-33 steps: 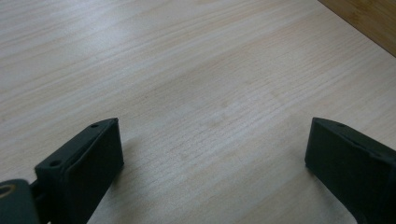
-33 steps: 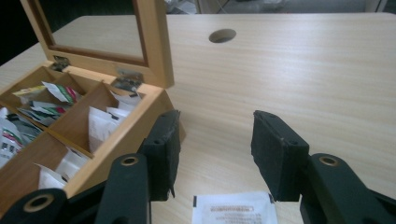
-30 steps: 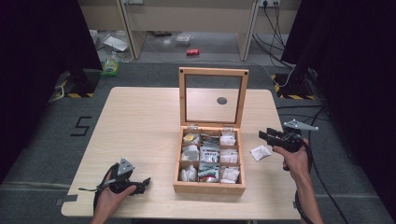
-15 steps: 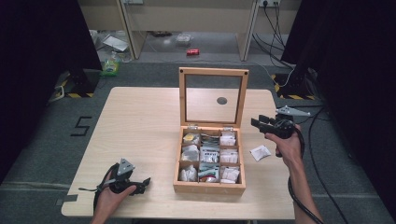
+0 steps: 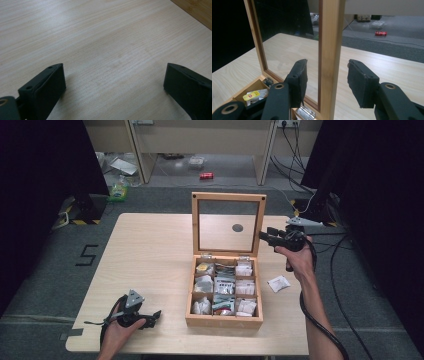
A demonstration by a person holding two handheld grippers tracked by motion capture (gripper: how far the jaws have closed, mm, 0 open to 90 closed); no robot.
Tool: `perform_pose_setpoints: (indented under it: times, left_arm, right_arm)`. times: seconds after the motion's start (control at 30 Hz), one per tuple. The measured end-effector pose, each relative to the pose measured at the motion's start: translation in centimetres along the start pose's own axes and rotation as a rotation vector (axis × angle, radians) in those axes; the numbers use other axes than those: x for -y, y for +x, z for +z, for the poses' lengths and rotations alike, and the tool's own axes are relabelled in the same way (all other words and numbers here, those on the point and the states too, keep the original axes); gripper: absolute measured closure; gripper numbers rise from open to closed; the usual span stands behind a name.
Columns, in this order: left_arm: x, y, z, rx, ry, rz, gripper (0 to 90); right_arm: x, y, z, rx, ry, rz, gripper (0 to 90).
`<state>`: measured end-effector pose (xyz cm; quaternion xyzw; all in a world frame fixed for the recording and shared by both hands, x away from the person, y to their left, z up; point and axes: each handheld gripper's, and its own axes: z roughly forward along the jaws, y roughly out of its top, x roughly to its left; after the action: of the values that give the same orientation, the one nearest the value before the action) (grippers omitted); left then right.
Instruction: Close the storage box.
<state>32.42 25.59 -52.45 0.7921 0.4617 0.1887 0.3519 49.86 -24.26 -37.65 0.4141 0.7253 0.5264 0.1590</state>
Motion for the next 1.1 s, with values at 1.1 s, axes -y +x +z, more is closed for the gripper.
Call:
perform_pose_setpoints:
  times: [1.1]
  left_arm:
    - [0.0, 0.0, 0.0, 0.001, 0.001, 0.000, 3.2]
  right_arm:
    - [-0.7, -0.5, 2.3, -0.085, 0.008, -0.050, 58.9]
